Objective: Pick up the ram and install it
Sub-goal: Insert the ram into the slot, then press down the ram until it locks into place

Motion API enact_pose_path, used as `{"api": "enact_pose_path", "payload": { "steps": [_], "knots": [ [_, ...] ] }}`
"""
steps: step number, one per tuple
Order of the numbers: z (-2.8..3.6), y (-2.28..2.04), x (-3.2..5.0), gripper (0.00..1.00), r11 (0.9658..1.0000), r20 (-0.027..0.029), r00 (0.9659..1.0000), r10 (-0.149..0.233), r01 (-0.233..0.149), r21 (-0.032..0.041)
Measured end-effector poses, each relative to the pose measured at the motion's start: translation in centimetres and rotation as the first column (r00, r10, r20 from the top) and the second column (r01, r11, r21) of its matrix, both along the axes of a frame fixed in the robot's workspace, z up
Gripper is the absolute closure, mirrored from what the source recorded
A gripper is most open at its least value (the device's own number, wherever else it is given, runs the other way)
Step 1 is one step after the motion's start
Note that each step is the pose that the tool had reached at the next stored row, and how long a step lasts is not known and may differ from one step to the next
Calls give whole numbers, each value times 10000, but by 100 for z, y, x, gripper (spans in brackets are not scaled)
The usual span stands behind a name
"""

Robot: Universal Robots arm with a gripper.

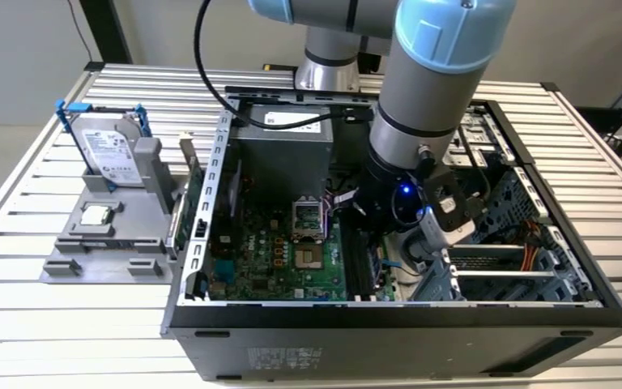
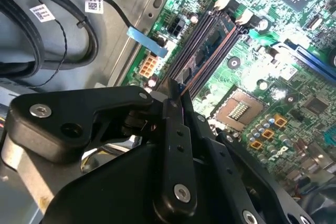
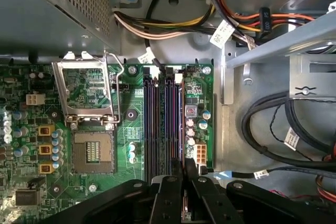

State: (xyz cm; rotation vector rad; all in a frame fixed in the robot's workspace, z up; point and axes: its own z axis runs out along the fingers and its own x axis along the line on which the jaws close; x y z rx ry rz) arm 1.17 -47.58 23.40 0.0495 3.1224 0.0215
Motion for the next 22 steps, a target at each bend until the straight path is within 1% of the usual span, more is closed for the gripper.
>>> {"api": "enact_pose_path", "payload": {
  "steps": [2, 4, 6, 9, 13, 16, 18, 19, 20, 22],
  "knots": [
    [-4, -1, 0, 100, 10000, -13, 10000, 0, 0, -5],
    [-25, 3, 0, 100, 10000, -26, 10000, 0, 0, -30],
    [-43, 25, 0, 100, 10000, -31, 10000, 0, 0, -40],
    [-54, 66, 8, 100, 10000, -32, 10000, 1, -1, -38],
    [-59, 67, 11, 100, 10000, -32, 10000, 0, 0, -38],
    [-59, 56, 14, 100, 10000, -32, 10000, -1, 1, -38],
    [-60, 39, 15, 100, 10000, -31, 10000, 2, -2, -33],
    [-59, 26, 15, 100, 10000, -32, 10000, 2, -2, 32],
    [-60, 19, 16, 100, 9998, -32, 10000, 3, -3, 195],
    [-59, 10, 19, 100, 9984, -32, 10000, 4, -2, 559]
  ]
}}
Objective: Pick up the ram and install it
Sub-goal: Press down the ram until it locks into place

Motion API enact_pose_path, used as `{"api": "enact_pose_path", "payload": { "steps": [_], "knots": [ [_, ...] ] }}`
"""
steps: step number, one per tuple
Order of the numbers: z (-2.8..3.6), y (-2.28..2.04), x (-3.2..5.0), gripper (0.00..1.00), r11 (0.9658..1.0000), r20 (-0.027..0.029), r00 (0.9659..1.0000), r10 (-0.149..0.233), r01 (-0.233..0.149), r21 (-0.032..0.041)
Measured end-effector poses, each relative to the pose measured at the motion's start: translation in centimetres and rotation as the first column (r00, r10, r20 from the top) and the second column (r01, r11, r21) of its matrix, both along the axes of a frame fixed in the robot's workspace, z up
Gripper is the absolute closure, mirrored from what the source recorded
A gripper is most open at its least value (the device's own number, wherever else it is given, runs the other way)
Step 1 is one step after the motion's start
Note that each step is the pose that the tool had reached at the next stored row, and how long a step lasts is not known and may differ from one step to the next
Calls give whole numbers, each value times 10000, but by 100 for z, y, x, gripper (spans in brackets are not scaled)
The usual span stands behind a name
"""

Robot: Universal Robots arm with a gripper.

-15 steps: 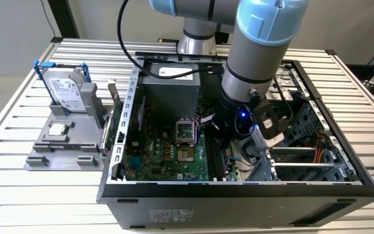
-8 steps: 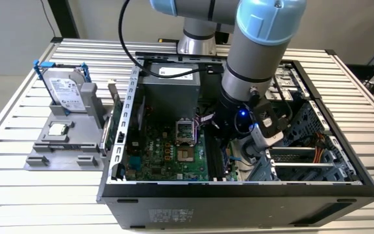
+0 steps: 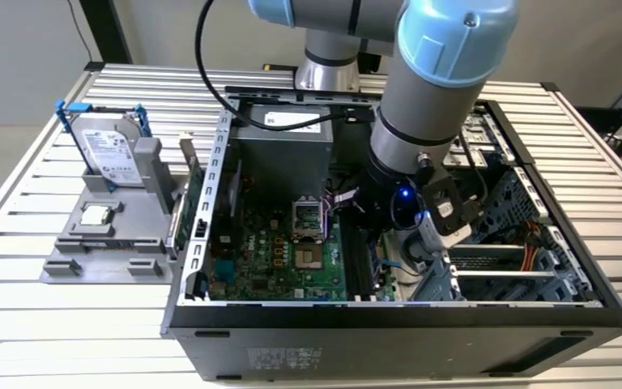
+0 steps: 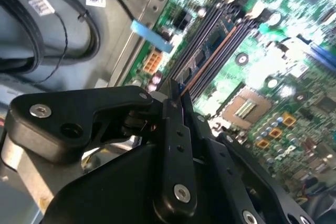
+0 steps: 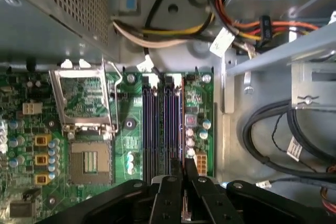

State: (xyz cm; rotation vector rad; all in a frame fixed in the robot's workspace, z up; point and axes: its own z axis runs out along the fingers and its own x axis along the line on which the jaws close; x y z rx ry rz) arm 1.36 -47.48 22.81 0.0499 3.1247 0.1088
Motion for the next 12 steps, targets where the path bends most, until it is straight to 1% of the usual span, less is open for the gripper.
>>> {"api": "enact_pose_path", "payload": {
  "steps": [1, 3, 5, 6, 8, 9, 12],
  "knots": [
    [7, -4, 4, 100, 9999, 0, 10000, 0, 0, 121],
    [22, -9, 10, 100, 9999, 1, 10000, 0, 0, 143],
    [31, -24, 14, 100, 9998, -1, 10000, 0, 0, 177],
    [31, -40, 15, 100, 9998, -10, 10000, 0, 0, 194],
    [31, -90, 16, 100, 9998, -50, 10000, 0, 1, 211],
    [30, -108, 17, 100, 9998, -61, 10000, 0, 1, 217],
    [20, -113, 16, 100, 9998, -61, 10000, -1, 2, 222]
  ]
}}
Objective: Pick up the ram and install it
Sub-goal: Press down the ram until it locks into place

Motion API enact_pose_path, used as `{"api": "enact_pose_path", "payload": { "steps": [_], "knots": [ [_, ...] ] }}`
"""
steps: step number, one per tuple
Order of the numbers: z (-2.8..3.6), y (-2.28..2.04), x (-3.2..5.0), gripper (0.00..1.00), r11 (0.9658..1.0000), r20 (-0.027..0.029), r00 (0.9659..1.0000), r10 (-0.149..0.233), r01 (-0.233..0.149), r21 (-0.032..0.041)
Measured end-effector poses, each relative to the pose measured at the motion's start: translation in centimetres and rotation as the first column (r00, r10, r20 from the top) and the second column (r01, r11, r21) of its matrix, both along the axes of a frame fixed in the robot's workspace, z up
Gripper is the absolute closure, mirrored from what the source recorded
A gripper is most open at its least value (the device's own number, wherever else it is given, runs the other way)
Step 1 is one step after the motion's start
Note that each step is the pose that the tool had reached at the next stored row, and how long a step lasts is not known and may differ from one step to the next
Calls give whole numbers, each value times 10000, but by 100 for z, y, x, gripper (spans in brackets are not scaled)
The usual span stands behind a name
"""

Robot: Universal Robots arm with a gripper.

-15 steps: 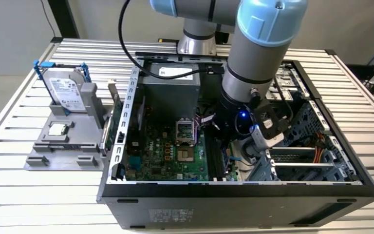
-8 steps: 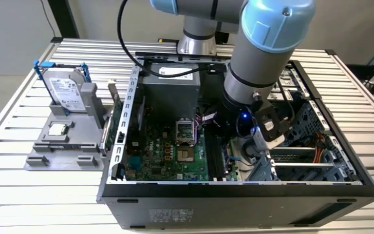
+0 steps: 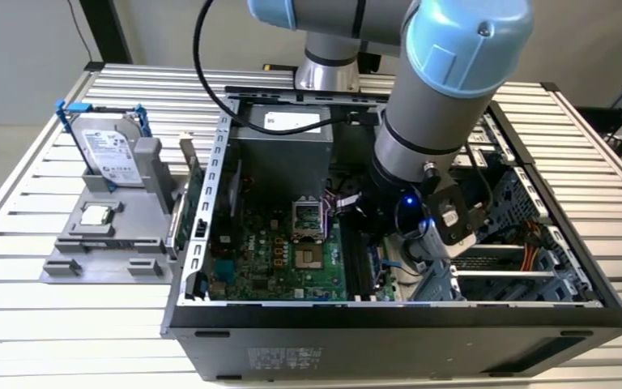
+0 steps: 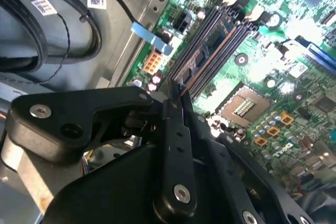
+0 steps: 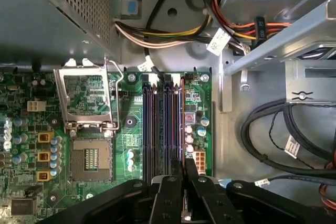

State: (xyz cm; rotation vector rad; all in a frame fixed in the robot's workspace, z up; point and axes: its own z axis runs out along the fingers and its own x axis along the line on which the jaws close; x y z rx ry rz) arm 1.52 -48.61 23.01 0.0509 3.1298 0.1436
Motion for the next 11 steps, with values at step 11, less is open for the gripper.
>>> {"api": "enact_pose_path", "payload": {
  "steps": [11],
  "knots": [
    [-45, -30, -7, 100, 9997, -3, 10000, 69, -68, 254]
  ]
}}
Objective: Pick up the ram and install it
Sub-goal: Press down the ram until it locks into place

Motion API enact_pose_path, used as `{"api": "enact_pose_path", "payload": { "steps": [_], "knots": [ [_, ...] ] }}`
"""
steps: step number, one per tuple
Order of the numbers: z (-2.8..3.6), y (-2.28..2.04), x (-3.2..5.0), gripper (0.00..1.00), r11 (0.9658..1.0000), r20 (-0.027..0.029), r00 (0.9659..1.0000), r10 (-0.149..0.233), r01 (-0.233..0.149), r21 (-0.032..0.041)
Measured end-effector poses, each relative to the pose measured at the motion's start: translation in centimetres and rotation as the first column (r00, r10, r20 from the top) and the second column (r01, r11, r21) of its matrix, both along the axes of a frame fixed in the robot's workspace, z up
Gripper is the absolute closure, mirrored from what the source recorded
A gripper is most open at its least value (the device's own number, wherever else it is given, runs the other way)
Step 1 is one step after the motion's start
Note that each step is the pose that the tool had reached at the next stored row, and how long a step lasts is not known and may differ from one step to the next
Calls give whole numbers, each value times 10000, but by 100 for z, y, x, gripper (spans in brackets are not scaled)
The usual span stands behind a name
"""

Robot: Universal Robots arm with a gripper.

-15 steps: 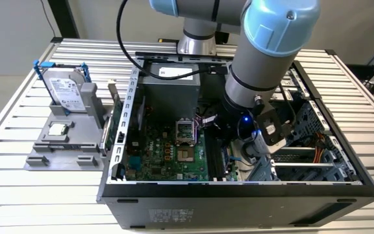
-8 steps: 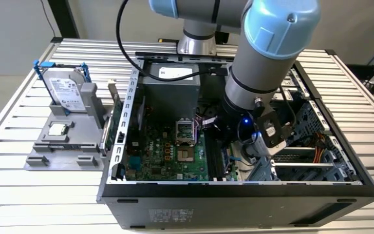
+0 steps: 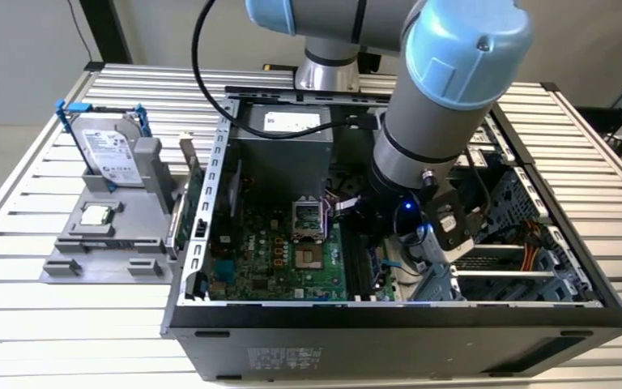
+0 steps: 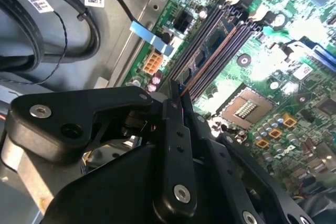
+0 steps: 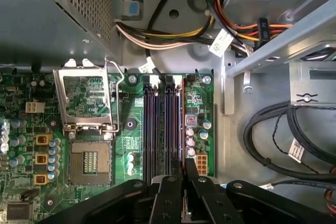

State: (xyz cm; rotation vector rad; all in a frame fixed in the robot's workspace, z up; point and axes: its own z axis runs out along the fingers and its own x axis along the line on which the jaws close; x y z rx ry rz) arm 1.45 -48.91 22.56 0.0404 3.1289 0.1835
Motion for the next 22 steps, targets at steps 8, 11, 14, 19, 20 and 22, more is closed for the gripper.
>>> {"api": "enact_pose_path", "payload": {
  "steps": [8, 11, 14, 19, 20, 22],
  "knots": [
    [-29, -53, 0, 100, 10000, -89, 10000, 2, -2, 25],
    [-29, -53, 0, 100, 10000, -90, 10000, -16, 16, 28],
    [-33, -61, -2, 100, 9999, -90, 9999, -140, 141, 30],
    [-54, -70, -3, 100, 9997, -89, 9997, -227, 228, 30],
    [-63, -71, -3, 100, 9997, -89, 9997, -229, 229, 30],
    [-81, -71, -3, 100, 9997, -90, 9997, -230, 230, 45]
  ]
}}
